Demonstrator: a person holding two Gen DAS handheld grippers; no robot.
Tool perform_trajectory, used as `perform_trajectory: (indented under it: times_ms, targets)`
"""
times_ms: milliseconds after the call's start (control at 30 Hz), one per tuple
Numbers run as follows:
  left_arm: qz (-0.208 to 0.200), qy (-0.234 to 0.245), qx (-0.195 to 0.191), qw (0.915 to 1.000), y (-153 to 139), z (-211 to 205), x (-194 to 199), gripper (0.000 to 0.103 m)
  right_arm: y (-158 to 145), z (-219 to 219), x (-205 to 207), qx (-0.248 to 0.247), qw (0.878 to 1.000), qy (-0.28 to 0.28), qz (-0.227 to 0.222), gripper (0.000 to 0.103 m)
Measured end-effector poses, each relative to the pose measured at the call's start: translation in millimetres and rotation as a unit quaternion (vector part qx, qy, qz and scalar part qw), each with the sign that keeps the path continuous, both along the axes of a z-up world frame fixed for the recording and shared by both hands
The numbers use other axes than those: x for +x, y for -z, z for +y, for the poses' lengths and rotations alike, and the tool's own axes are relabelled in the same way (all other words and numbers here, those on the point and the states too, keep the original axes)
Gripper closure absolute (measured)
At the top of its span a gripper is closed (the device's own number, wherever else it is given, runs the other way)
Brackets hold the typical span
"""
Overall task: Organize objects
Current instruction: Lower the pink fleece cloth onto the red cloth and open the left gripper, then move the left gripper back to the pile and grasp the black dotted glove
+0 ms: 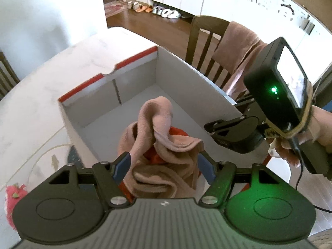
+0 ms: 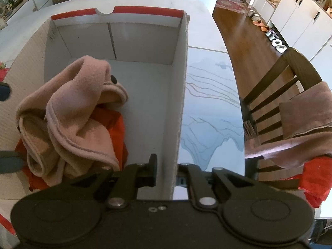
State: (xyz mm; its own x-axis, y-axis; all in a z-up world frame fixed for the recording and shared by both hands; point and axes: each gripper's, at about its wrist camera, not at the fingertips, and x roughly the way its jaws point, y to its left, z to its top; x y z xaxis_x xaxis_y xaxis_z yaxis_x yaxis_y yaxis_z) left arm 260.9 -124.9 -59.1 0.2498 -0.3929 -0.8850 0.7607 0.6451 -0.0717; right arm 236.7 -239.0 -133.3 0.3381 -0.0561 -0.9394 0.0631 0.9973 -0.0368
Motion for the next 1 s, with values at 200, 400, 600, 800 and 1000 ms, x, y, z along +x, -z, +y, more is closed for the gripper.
perform_trajectory:
  times_ms: [200,400,600,800,1000]
  targets:
    - [-0.015,-0.001,-0.015,0.9998,-20.0,19.7,-9.6,0.033,-2.3,-1.0,-2.0,0.004,1.0,-0.002,0.005,0.092]
    - [-0.031,-0.013,-0.017,0.9993,-30.8,48.2,-19.1,0.032,-8.2,-2.1,-4.6,0.009,1.0,-0.006,0.014,0.092]
    - [-0.036,-0.034,-0.012,0.9987,-29.4,75.0,-24.2,0.032,-19.2,-3.9,-8.1,0.018,1.0,-0.002,0.02,0.097]
    - [-0.03,-0.079,-0.014,0.9963,-20.3,115.4,-28.0,0.032,-21.6,-8.0,-9.0,0.026,0.999,0.004,0.027,0.1]
    - [-0.025,-0.13,-0.008,0.9912,-8.7,172.0,-34.6,0.032,-20.4,-10.1,-8.5,0.031,0.999,0.003,0.031,0.1]
